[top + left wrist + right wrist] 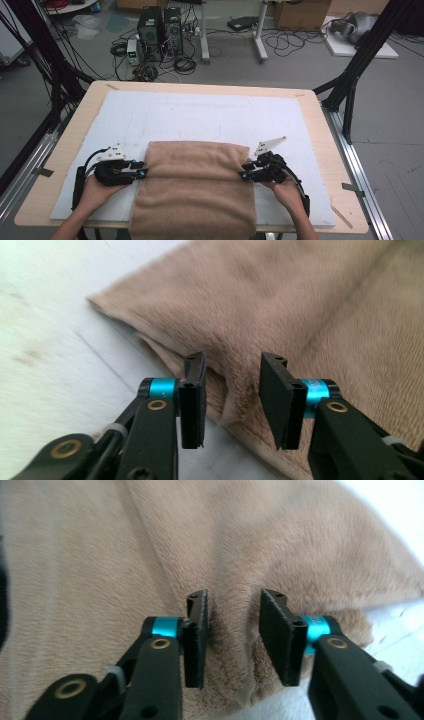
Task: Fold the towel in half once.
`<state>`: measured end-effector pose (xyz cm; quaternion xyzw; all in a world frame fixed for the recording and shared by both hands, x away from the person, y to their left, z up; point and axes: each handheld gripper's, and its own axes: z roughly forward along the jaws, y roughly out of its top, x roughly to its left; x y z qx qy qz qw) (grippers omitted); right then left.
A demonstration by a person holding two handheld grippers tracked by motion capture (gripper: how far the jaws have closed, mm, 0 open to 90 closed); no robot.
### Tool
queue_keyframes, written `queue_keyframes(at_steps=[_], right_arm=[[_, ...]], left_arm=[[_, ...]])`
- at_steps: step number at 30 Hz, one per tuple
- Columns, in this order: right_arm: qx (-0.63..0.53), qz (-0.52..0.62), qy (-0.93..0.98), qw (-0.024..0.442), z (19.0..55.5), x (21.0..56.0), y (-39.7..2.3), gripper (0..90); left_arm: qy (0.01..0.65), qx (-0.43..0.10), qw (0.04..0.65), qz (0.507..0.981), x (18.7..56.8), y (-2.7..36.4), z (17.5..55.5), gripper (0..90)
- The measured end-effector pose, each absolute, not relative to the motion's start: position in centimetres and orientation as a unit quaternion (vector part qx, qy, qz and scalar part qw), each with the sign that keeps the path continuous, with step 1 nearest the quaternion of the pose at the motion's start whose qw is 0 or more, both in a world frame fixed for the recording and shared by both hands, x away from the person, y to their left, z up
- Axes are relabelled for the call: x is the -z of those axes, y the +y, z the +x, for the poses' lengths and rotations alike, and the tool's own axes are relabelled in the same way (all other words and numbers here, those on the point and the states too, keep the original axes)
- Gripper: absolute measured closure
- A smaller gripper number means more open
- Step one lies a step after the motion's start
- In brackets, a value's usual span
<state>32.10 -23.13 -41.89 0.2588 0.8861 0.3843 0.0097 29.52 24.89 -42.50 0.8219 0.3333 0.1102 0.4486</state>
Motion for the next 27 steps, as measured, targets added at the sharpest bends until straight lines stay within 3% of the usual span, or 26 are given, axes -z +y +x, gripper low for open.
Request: queue_keyframes(at_steps=[7, 14, 21, 27], right_arm=[[-0.4, 0.274, 0.872, 0.059, 33.7, 39.9, -23.3, 43.7], [-0.373, 0.318, 0.867, 0.085, 37.0, 40.8, -22.1, 43.0], [-0.337, 0.341, 0.874, 0.083, 38.9, 42.9, -21.5, 44.6], [-0.319, 0.335, 0.882, 0.091, 38.9, 43.2, -21.3, 60.4]], left_arm=[[0.346, -0.166, 0.426, 0.819, 41.1, 24.2, 31.8, 53.4], [0.372, -0.175, 0.407, 0.815, 42.1, 22.2, 35.5, 55.6], [0.409, -0.129, 0.387, 0.816, 44.1, 22.5, 37.6, 55.0], [0.401, -0.143, 0.376, 0.823, 44.2, 22.1, 37.6, 56.9]])
